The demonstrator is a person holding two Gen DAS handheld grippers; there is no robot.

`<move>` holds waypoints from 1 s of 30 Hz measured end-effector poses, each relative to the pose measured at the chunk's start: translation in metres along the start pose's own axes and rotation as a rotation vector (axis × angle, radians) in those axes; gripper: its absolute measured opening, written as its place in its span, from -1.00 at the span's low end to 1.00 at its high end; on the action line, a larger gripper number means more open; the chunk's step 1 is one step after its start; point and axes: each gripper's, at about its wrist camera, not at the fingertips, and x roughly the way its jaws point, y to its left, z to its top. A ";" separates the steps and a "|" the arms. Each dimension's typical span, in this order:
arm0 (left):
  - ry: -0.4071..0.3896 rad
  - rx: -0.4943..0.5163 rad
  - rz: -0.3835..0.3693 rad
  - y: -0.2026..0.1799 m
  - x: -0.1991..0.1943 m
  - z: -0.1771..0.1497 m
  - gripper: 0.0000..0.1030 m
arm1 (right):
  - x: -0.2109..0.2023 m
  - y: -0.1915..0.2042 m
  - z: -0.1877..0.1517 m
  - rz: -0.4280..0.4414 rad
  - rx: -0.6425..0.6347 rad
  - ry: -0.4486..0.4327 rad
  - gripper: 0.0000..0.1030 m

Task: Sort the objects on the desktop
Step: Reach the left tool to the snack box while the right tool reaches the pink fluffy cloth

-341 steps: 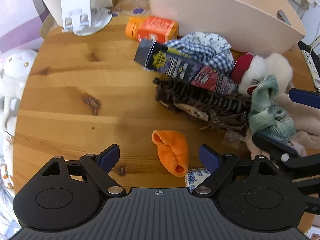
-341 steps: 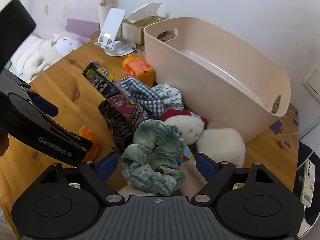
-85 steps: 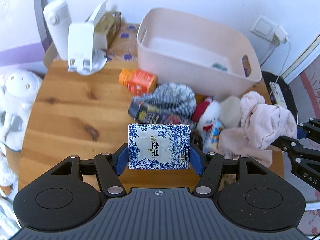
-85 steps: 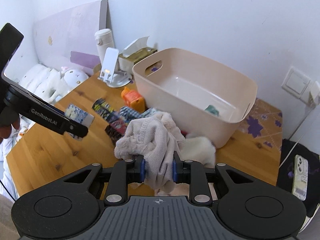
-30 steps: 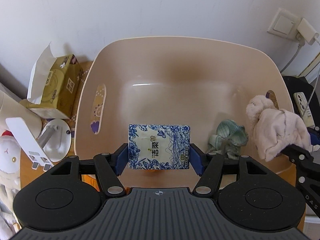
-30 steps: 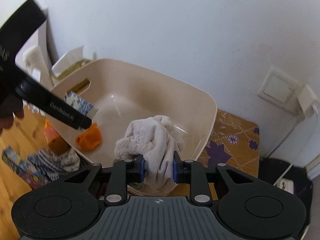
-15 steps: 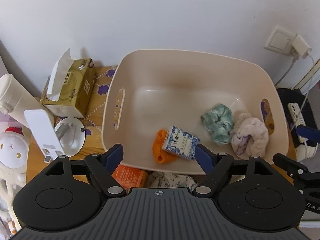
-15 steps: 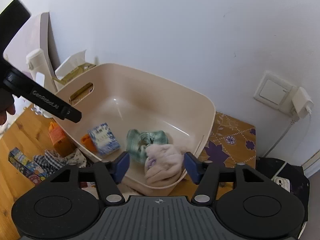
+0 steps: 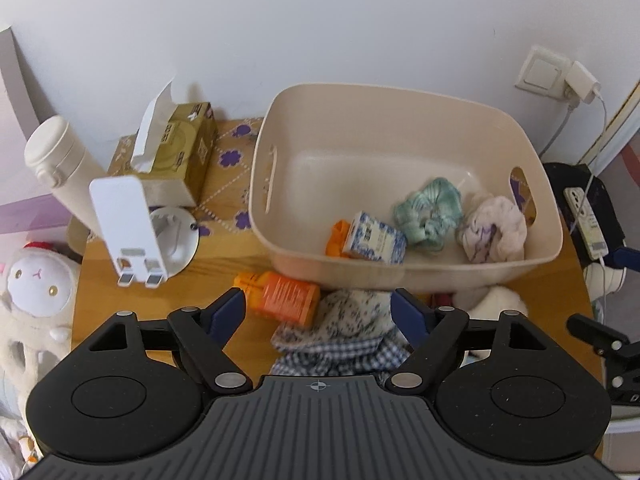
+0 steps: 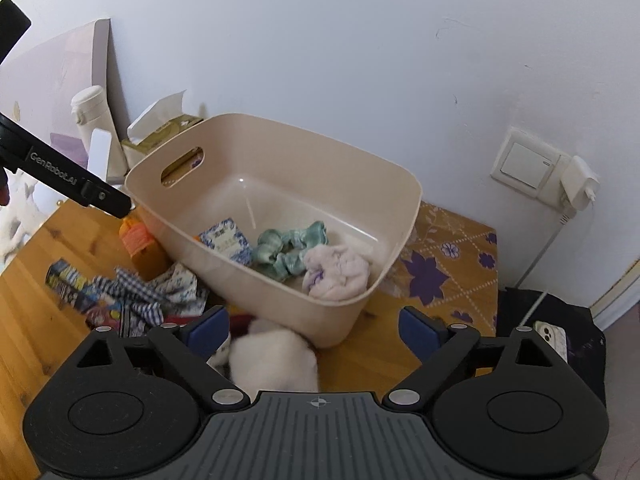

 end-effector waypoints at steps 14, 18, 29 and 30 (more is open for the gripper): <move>0.100 0.314 -0.041 -0.008 0.005 -0.038 0.57 | -0.024 0.010 -0.044 -0.001 -0.024 0.054 1.00; 0.117 0.369 -0.025 -0.009 0.013 -0.044 0.57 | -0.026 0.011 -0.060 0.009 -0.012 0.083 1.00; 0.221 0.310 -0.062 0.003 0.043 -0.052 0.57 | -0.010 0.014 -0.093 0.067 0.039 0.183 1.00; 0.232 0.294 -0.064 0.004 0.045 -0.052 0.57 | -0.008 0.013 -0.095 0.076 0.048 0.192 1.00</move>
